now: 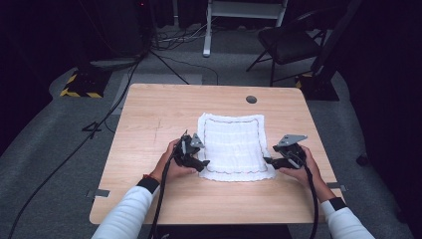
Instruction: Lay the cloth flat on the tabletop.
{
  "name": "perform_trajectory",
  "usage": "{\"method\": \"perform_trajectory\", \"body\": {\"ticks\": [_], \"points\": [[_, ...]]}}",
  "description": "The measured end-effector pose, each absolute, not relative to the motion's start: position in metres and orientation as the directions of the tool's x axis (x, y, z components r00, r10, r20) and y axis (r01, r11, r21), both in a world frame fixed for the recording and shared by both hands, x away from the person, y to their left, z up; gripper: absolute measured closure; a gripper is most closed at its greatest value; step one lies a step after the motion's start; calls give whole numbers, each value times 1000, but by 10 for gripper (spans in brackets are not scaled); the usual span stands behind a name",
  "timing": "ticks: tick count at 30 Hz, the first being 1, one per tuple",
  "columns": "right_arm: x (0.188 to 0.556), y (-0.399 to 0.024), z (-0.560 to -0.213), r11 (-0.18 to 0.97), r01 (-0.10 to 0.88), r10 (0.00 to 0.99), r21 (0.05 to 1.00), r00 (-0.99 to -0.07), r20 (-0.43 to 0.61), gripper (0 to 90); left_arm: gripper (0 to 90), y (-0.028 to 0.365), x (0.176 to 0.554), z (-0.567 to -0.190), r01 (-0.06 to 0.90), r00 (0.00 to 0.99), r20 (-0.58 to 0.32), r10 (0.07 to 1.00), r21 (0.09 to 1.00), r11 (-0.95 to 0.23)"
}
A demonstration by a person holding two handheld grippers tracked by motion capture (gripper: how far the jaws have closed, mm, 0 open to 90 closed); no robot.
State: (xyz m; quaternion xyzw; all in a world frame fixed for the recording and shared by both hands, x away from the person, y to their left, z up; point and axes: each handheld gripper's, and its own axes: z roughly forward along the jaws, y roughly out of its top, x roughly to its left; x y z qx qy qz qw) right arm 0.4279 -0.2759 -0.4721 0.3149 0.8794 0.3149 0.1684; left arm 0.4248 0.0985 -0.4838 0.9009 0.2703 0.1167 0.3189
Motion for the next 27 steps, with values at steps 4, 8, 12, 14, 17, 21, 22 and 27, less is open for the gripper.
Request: {"method": "perform_trajectory", "body": {"ticks": [4, 8, 12, 14, 17, 21, 22, 27], "points": [[418, -278, -479, 629, 456, 653, 630, -750, -109, 365, 196, 102, 417, -489, 412, 828, 52, 558, 619, -669], [411, -283, -483, 631, 463, 655, 622, -748, -107, 364, 202, 106, 410, -490, 410, 825, 56, 562, 625, -665], [403, -285, -484, 630, 464, 661, 622, -741, -117, 364, 201, 111, 407, -491, 431, 822, 28, 569, 623, -653], [398, -286, -484, 626, 468, 666, 623, -737, -115, 365, 201, 113, 403, -492, 428, 819, 36, 573, 627, -651], [389, -287, -485, 620, 465, 672, 632, -730, -122, 378, 206, 115, 397, -492, 418, 823, 43, 567, 630, -654], [379, -290, -485, 613, 471, 677, 635, -727, -114, 378, 205, 119, 387, -493, 419, 826, 33, 562, 632, -652], [377, -291, -486, 610, 472, 677, 636, -727, -111, 376, 205, 119, 385, -493, 424, 825, 26, 564, 632, -649], [370, -294, -485, 611, 481, 676, 629, -730, -99, 367, 200, 121, 373, -493, 423, 835, 6, 550, 633, -649]]}}
